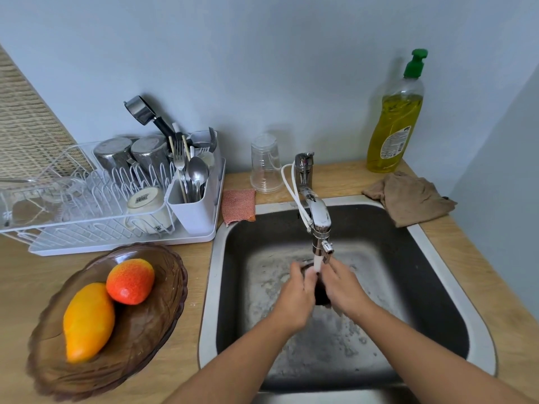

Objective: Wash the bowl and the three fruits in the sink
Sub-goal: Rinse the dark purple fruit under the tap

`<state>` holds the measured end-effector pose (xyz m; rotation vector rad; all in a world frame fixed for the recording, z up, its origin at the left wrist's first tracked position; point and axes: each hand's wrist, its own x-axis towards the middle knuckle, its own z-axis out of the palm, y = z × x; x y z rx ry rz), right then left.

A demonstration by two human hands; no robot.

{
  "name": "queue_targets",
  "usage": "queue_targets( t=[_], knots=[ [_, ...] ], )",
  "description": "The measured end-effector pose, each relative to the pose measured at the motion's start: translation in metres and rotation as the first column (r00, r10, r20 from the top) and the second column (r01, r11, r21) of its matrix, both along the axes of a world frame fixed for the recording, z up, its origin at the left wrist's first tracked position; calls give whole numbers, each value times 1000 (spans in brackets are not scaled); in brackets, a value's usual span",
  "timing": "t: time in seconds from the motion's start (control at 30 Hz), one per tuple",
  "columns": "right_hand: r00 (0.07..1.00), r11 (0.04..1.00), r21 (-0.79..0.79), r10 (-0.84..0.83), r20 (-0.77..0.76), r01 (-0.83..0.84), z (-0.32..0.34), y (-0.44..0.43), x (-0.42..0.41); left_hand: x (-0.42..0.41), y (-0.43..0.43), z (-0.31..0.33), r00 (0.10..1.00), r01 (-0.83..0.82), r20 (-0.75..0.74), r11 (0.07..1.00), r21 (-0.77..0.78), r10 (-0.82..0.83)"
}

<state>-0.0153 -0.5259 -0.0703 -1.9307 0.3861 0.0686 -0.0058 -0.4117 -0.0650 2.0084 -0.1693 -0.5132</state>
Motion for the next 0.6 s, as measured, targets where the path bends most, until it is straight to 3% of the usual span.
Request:
queue_targets(
  t=[0.13,0.27,0.4,0.5,0.6],
  knots=[
    [982,974,-183,156,108,-134,-2,0,-11,10,0,-2,982,-107,-164,993,-58,96],
    [995,995,-46,90,43,-88,-3,-1,-9,0,0,-1,996,-38,-79,999,34,41],
    [1000,993,120,-11,-8,12,2,-2,-7,-5,-5,-9,982,-132,-143,989,-68,121],
    [992,1000,29,-2,125,-1,-13,4,-22,1,-11,-6,923,-300,-313,929,-218,224],
    [981,999,28,-34,189,29,-15,5,-25,-1,-9,0,968,-157,-229,962,-224,105]
  ],
)
